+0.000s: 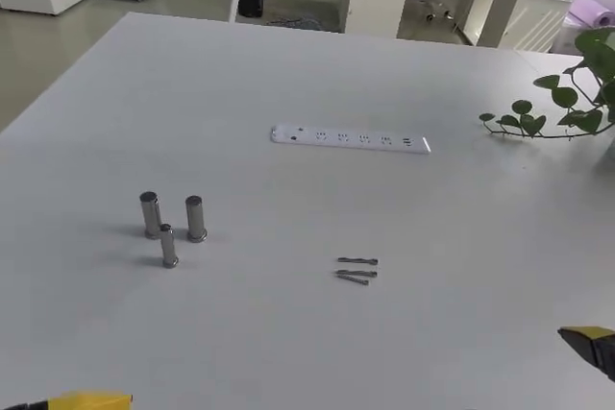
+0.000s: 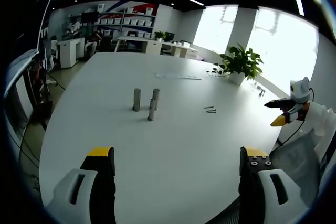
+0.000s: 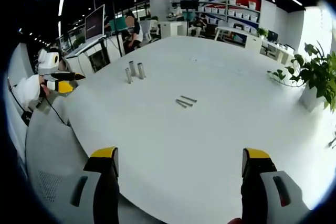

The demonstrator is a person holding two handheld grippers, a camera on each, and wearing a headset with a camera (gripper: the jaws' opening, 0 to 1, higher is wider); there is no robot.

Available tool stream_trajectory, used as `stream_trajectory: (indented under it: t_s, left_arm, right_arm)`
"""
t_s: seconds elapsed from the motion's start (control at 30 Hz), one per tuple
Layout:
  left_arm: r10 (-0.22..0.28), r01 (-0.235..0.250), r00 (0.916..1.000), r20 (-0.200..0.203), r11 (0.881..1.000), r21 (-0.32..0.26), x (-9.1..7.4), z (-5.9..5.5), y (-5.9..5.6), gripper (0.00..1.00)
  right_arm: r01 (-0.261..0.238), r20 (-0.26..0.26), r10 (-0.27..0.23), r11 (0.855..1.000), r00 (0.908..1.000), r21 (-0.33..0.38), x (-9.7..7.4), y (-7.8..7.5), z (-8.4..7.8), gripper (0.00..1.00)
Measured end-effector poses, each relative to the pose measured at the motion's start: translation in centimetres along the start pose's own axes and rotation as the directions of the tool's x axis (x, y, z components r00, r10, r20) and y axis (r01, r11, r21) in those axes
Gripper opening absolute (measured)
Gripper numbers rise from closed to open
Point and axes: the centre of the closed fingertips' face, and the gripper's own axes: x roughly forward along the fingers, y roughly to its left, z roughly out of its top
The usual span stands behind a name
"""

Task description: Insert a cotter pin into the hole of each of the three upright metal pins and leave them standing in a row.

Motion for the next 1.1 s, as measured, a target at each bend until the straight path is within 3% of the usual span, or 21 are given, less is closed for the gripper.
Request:
stream_trajectory:
  t_s: [0.17,0.33,0.6,0.73,1.1]
  left_arm:
    - [0.006,-0.005,1.0000,-0.005,0.997,0.073,0.2,1.5,0.9,0.99]
    - [0.008,-0.009,0.9998,0.017,0.997,0.075,0.5,2.4,1.7,0.99]
    - [-0.034,0.032,0.9991,0.026,0.997,0.076,2.6,3.3,1.3,0.94]
    - [-0.064,0.062,0.9978,0.019,0.993,0.104,3.7,3.9,1.3,0.94]
    - [-0.096,0.094,0.9953,0.008,0.983,0.157,6.6,5.2,2.4,0.87]
  right_arm:
    - [0.008,-0.003,-0.008,1.000,1.0000,0.001,-0.1,-0.1,0.0,0.96]
    - [0.019,-0.008,-0.019,1.000,0.9998,0.008,-0.2,-0.2,-0.1,0.96]
    - [0.027,-0.017,-0.026,1.000,0.9995,0.010,-0.2,-0.1,-0.1,0.96]
    - [0.029,-0.018,-0.028,1.000,0.9994,0.009,-0.2,-0.1,0.0,0.96]
    - [0.044,-0.041,-0.044,0.999,0.9982,0.010,-0.5,-0.3,-0.4,0.96]
